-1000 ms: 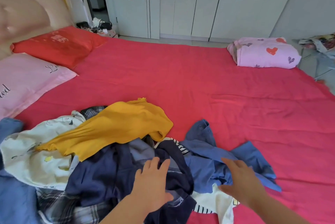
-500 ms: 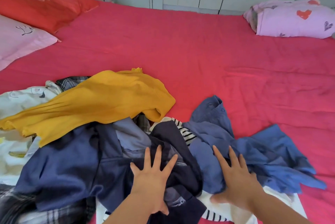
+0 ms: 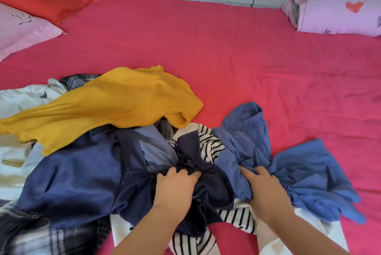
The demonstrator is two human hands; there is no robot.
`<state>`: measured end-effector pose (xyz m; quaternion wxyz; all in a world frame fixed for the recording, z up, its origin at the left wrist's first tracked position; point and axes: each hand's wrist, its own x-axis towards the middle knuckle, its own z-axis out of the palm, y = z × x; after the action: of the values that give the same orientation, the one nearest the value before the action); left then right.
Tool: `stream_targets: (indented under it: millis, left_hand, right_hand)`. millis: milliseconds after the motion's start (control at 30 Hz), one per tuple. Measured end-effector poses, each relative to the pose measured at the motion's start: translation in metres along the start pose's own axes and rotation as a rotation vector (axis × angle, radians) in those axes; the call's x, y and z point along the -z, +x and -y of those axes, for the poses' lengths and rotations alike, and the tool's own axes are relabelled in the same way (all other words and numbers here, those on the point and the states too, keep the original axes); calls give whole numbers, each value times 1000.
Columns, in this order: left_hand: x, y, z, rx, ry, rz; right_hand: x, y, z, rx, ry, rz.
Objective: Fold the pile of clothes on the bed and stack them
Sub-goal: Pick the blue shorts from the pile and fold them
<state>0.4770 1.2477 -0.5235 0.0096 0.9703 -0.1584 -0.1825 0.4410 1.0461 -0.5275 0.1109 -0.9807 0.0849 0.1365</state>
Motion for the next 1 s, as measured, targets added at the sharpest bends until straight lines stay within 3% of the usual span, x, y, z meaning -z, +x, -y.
stream_targets:
  millis: [233,500,733,1000]
  left_hand:
    - [70,-38,19,-39,-54,-107]
    - [194,-105,83,49,-44,-279]
    - [276,-163,189,108,-4,-394]
    - [290,-213,354,155,41,-365]
  right_hand:
    - [58,-27,38,86,126,-91]
    - [154,-57,144,238,321,-121]
    - [193,-72,281,366,363,-225]
    - [160,-89,456,373,320,-202]
